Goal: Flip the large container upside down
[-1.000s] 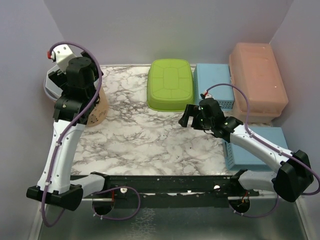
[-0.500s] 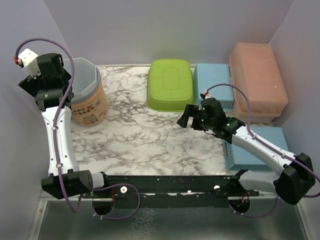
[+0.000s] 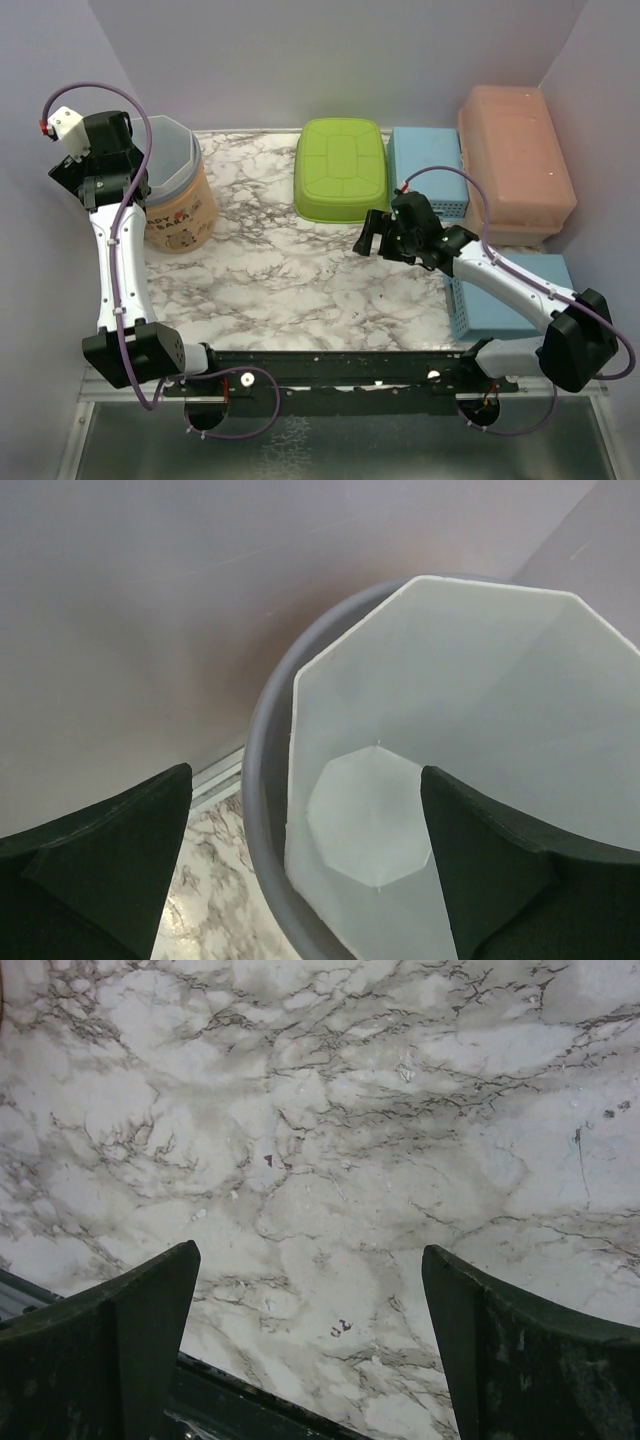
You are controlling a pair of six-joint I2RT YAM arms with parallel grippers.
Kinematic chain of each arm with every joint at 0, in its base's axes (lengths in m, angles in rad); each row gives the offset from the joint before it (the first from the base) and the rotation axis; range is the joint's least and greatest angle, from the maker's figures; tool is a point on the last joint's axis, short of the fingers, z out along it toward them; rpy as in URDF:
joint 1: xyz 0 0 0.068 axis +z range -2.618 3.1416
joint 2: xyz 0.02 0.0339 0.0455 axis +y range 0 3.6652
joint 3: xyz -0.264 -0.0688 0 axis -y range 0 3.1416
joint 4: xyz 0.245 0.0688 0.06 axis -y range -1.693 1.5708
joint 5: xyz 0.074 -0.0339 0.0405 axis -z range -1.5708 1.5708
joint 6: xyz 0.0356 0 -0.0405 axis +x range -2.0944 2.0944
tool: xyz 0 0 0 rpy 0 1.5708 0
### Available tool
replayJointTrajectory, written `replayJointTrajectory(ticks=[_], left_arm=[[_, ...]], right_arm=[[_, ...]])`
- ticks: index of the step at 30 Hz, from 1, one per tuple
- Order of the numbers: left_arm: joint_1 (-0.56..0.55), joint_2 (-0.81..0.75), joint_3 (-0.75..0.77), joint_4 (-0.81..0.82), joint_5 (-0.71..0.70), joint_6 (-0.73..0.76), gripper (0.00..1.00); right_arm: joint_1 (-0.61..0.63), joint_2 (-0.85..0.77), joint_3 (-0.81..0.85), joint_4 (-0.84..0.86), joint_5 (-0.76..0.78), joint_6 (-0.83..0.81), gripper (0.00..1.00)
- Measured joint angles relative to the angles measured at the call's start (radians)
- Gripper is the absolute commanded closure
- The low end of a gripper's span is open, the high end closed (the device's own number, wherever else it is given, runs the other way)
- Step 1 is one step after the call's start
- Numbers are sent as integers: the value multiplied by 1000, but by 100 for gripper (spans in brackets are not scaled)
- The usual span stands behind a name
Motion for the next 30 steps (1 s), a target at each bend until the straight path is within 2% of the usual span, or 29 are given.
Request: replayJointTrajectory(ticks=[7, 10, 22, 30], left_arm=[[1, 20, -18, 44, 2, 3, 19], [3, 17, -55, 68, 7, -1, 31], [13, 0, -127, 94, 48, -19, 40], [20, -12, -143, 104, 57, -10, 50]], right_arm=[[0, 42, 81, -46, -5, 13, 4], [0, 55, 98, -57, -12, 26, 4], [0, 101, 129, -81, -19, 46, 4], [0, 103, 129, -88, -24, 52, 4]])
